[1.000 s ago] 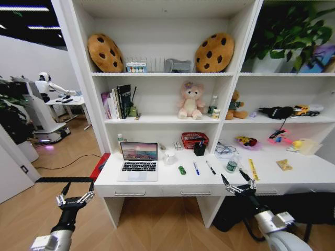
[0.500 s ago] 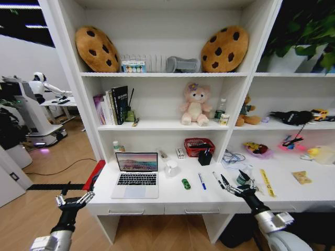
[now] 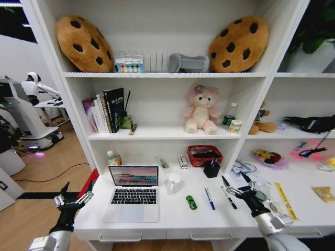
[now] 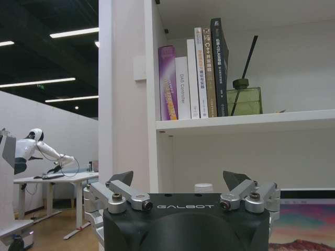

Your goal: Organize the objects on the table.

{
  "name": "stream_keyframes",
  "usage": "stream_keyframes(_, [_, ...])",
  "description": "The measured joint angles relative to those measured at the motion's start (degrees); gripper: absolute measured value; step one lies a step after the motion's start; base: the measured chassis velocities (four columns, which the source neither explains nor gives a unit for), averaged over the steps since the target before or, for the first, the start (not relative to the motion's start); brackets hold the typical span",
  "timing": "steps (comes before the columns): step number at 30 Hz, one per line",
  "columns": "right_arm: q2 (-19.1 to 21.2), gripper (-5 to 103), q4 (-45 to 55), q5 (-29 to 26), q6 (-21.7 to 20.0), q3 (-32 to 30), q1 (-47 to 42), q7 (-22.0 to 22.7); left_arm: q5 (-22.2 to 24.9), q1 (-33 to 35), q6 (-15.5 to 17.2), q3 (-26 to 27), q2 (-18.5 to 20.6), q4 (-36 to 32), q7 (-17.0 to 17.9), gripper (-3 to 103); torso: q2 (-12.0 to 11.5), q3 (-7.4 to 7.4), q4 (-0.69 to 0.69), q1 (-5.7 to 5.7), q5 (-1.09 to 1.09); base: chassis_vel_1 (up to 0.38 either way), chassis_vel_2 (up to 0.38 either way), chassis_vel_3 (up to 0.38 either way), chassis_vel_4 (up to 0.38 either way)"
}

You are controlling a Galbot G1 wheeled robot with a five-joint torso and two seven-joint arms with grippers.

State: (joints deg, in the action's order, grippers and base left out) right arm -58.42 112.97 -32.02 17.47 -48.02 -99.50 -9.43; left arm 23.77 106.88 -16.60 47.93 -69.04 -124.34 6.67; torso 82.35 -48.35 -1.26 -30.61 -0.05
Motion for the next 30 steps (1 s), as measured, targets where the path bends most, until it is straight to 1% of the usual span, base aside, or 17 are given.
stream_keyframes(2, [-0.03,100,0.17,-0.32,-0.18,0.02,-0.04,0.37,0.27,0.04,0.08,-0.01,-0.02,-0.27,0.08,95,0.0,0.0,0.01,0.0,0.05,-0.173,0.149,0.175,-0.16])
stream_keyframes(3, [-0.08,100,0.4,-0.67,-0.43,0.04,-0.1,0.89,0.03,0.06,0.52,-0.02,-0.15,-0.71,0.58,100,-0.02,-0.01,0.01,-0.03,0.09,-0.099,0.125,0.135,-0.085])
stream_keyframes(6, [-0.09,100,0.48,-0.69,-0.63,0.04,-0.09,1.44,-1.74,0.05,1.25,-0.04,-0.35,-0.91,1.69,100,-0.02,-0.02,0.01,-0.06,0.02,-0.089,0.082,0.102,-0.073])
stream_keyframes(9, [-0.18,100,0.52,-0.68,-0.79,0.07,-0.14,1.87,-3.79,0.02,1.31,0.04,-0.38,-0.82,2.07,102,-0.02,-0.01,0.03,-0.04,0.06,0.0,0.0,0.0,0.0])
stream_keyframes(12, [-0.89,100,0.45,-0.25,-0.86,0.37,-0.31,2.39,-5.78,0.43,0.59,0.36,0.03,-0.62,0.69,88,0.01,0.01,0.02,0.04,0.05,0.0,0.0,0.0,0.0])
stream_keyframes(13, [-0.89,100,0.45,-0.25,-0.86,0.37,-0.31,2.39,-5.78,0.43,0.59,0.36,0.03,-0.62,0.69,88,0.01,0.01,0.02,0.04,0.05,0.0,0.0,0.0,0.0])
stream_keyframes(15, [-1.59,100,0.39,0.06,-0.87,0.58,-0.61,2.68,-6.31,0.91,0.64,0.81,0.95,-1.05,0.32,77,0.01,0.01,0.02,0.04,0.04,0.02,-0.017,-0.028,0.023])
stream_keyframes(17, [-1.8,100,0.35,0.15,-0.87,0.63,-0.69,2.75,-6.31,1.12,0.75,0.98,1.46,-1.33,0.16,77,0.02,0.01,0.02,0.04,0.04,0.022,-0.034,-0.055,0.032])
stream_keyframes(18, [-2.18,100,0.15,0.3,-0.86,0.72,-0.84,2.92,-6.37,1.57,0.97,1.32,2.68,-1.88,-0.29,66,0.01,0.01,0.01,0.04,0.05,0.0,0.0,0.0,0.0])
stream_keyframes(20, [-2.98,100,-0.39,0.6,-0.71,0.76,-1.04,3.36,-6.86,2.46,1.36,2.01,5.51,-2.84,-1.46,60,0.01,0.0,0.03,0.02,0.03,0.0,0.0,0.0,0.0])
stream_keyframes(21, [-2.98,100,-0.39,0.6,-0.71,0.76,-1.04,3.36,-6.86,2.46,1.36,2.01,5.51,-2.84,-1.46,60,0.01,0.0,0.03,0.02,0.03,0.0,0.0,0.0,0.0])
stream_keyframes(24, [-4.14,100,-1.17,0.83,-0.27,0.77,-1.45,3.77,-7.13,3.94,1.95,2.66,11.01,-4.46,-2.46,43,0.0,0.0,0.03,0.0,0.05,0.0,0.0,0.0,0.0])
stream_keyframes(26, [-4.37,100,-1.36,0.93,-0.19,0.8,-1.54,3.84,-7.13,4.31,2.08,2.78,12.65,-4.78,-2.5,43,0.0,0.0,0.03,0.0,0.04,0.0,0.0,0.0,0.0])
stream_keyframes(27, [-4.9,100,-1.78,1.19,0.0,0.87,-1.62,4.1,-6.96,5.08,2.31,2.97,15.64,-5.27,-2.7,33,0.0,0.0,0.01,0.0,0.05,0.0,0.0,0.0,0.0])
stream_keyframes(28, [-4.9,100,-1.78,1.19,0.0,0.87,-1.62,4.1,-6.96,5.08,2.31,2.97,15.64,-5.27,-2.7,33,0.0,0.0,0.01,0.0,0.05,0.0,0.0,0.0,0.0])
stream_keyframes(29, [-5.24,100,-2.01,1.3,0.05,0.93,-1.7,4.23,-6.79,5.67,2.4,3.15,18.1,-5.55,-2.87,33,0.0,0.0,0.04,0.0,0.04,0.0,0.0,0.0,0.0])
stream_keyframes(30, [-5.82,100,-2.33,1.38,0.1,1.02,-1.81,4.47,-6.55,6.56,2.45,3.49,22.1,-5.87,-3.09,22,0.0,0.0,0.01,0.0,0.05,0.0,0.0,0.0,0.0])
